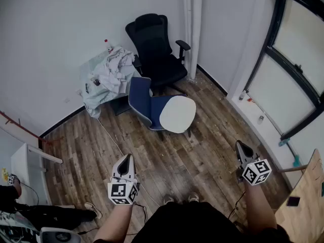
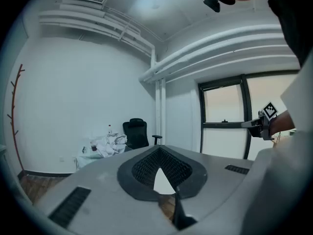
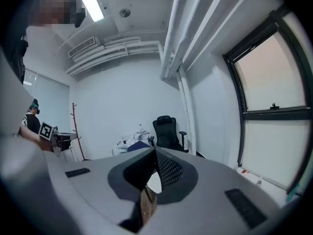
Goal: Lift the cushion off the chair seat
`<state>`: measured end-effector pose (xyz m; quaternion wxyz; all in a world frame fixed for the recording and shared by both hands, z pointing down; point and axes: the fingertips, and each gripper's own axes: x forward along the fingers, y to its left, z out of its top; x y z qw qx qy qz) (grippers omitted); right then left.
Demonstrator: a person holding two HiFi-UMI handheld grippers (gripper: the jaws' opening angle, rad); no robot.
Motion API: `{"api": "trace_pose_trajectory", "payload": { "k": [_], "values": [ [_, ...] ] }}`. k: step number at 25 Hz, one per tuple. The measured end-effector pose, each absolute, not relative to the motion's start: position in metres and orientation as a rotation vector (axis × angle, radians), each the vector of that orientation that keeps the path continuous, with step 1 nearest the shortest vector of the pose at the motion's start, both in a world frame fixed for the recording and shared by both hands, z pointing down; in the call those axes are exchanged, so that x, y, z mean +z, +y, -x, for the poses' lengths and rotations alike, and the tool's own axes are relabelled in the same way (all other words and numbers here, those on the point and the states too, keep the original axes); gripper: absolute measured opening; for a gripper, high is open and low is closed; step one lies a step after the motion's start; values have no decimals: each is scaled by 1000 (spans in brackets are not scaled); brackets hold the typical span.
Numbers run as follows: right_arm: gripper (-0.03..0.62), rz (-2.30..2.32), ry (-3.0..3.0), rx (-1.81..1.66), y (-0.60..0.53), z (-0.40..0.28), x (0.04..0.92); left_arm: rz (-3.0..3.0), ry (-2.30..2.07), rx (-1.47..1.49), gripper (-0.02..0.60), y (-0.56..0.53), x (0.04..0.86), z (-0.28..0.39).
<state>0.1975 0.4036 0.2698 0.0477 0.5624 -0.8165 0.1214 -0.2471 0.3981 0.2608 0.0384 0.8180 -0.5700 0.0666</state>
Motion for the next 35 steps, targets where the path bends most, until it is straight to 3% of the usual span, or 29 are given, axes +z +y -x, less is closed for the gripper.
{"api": "trace_pose_trajectory", "payload": {
  "k": [15, 22, 35],
  "values": [
    [11, -1689, -2523, 184, 326, -238, 241, -2645, -1826, 349, 5, 342, 240, 191],
    [12, -1672, -2543, 185, 279, -246, 235, -2662, -1842, 246, 5, 317, 216, 142],
    [12, -1635, -2524, 224, 226, -233, 259, -2538, -1919, 136, 5, 262, 219, 177]
  ]
}}
